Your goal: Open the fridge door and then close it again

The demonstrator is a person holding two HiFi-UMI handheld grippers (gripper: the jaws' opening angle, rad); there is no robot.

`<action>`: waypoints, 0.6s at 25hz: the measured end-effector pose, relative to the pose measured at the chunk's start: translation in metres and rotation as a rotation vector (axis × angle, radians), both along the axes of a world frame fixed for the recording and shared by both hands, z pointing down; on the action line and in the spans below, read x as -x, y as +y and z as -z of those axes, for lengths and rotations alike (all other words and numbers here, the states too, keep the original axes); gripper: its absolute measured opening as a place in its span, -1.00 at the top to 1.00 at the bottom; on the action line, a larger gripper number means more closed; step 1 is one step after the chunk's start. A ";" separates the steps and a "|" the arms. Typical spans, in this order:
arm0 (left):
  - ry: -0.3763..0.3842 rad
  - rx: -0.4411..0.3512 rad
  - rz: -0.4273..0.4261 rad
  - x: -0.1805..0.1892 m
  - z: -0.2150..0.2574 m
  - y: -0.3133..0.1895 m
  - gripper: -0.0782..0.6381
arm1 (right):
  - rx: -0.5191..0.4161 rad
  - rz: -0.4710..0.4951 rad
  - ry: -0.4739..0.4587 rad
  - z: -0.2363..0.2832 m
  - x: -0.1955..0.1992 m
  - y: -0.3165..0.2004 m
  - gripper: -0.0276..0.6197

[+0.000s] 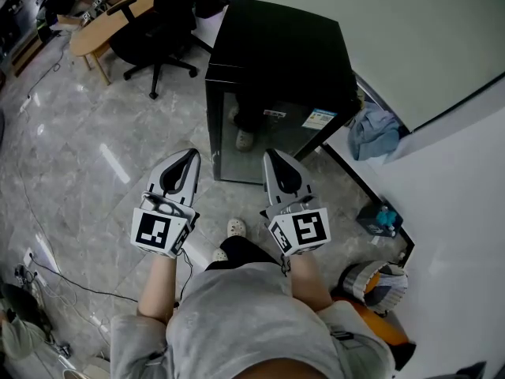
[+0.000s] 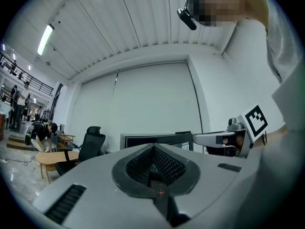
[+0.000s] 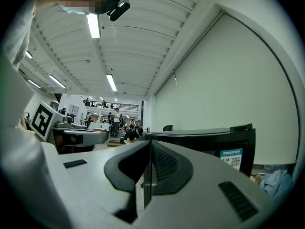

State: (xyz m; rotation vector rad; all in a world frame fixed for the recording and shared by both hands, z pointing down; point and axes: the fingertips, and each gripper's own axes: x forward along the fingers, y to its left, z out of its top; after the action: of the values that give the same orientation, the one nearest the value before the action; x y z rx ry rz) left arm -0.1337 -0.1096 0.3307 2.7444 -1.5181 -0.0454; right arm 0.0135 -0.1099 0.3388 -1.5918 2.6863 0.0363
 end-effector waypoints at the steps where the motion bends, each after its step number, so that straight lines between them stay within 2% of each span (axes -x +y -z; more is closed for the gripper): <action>1: -0.006 0.011 -0.003 0.000 -0.004 -0.007 0.74 | 0.004 0.001 0.002 -0.001 0.000 -0.007 0.83; 8: -0.006 0.043 -0.019 -0.009 -0.029 -0.046 0.74 | 0.054 -0.009 0.030 -0.022 -0.008 -0.049 0.84; 15: -0.037 0.134 -0.008 -0.009 -0.075 -0.070 0.74 | 0.150 -0.034 0.061 -0.066 -0.019 -0.076 0.84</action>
State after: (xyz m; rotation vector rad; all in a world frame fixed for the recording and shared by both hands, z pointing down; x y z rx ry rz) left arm -0.1244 -0.1796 0.4056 2.6608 -1.4609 0.1034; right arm 0.0322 -0.1858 0.4047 -1.7027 2.7682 -0.1217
